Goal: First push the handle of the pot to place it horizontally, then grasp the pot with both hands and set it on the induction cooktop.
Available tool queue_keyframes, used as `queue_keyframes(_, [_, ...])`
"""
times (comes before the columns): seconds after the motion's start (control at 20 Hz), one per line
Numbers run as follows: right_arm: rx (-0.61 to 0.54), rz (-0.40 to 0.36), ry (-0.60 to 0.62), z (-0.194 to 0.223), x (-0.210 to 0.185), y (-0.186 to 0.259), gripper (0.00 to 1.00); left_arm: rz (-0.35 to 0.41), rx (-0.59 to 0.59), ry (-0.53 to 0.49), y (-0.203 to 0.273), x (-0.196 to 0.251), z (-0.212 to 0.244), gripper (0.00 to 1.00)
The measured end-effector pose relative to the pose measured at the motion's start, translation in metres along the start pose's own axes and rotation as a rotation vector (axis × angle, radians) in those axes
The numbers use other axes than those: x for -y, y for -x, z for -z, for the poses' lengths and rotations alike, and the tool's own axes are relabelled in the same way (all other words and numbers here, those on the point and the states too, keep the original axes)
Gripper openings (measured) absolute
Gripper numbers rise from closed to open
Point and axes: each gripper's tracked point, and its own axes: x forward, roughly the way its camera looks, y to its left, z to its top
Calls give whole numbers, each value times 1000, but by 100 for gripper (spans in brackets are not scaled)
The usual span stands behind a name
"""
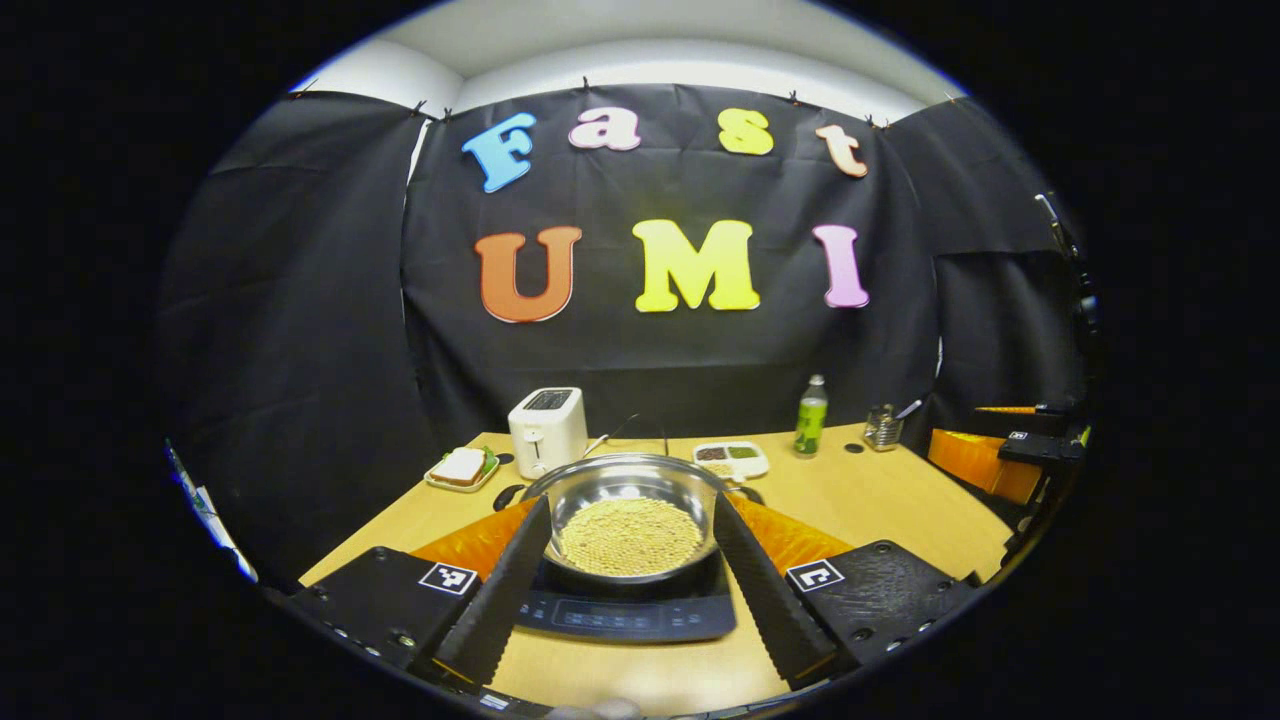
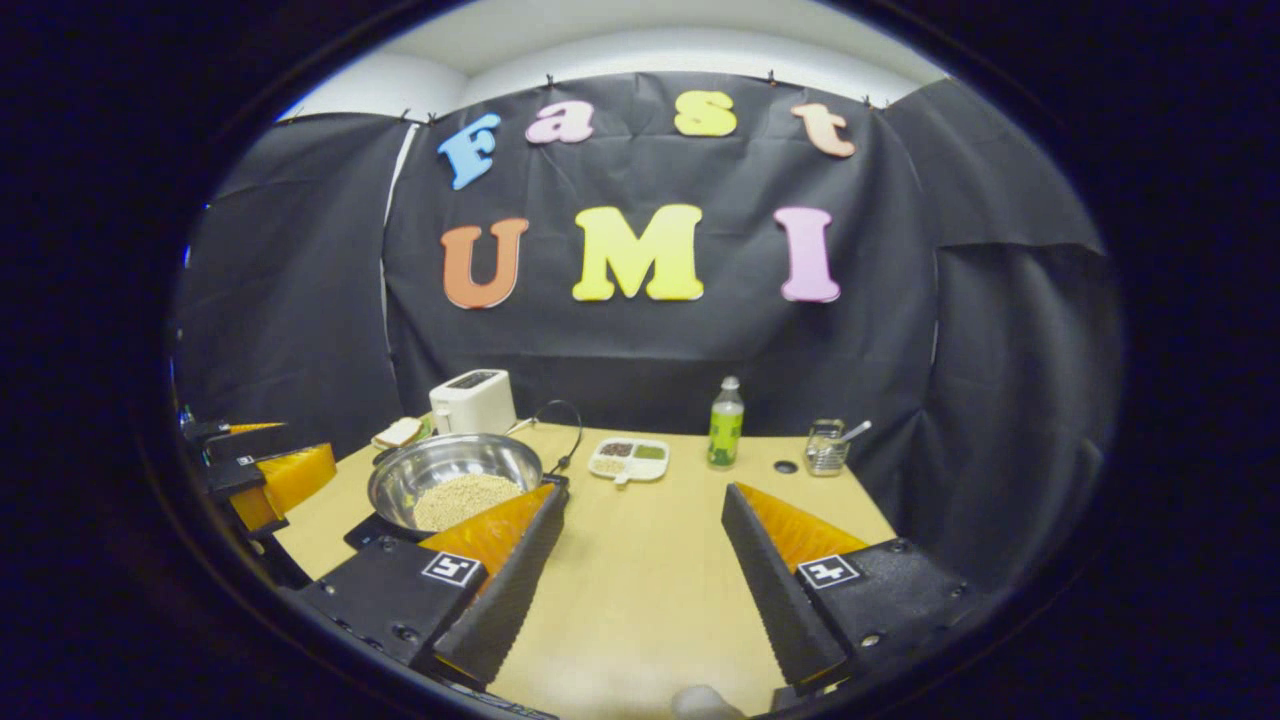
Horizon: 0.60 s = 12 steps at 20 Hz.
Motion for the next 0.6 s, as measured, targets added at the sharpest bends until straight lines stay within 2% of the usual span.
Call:
queue_keyframes(0.3, [126, 37, -35, -68, 60, 142, 100, 69, 134, -37, 112, 70, -75, 96])
queue_keyframes(0.6, [189, 70, -63, -96, 100, 232, 100, 78, 202, -26, 191, 98, -113, 96])
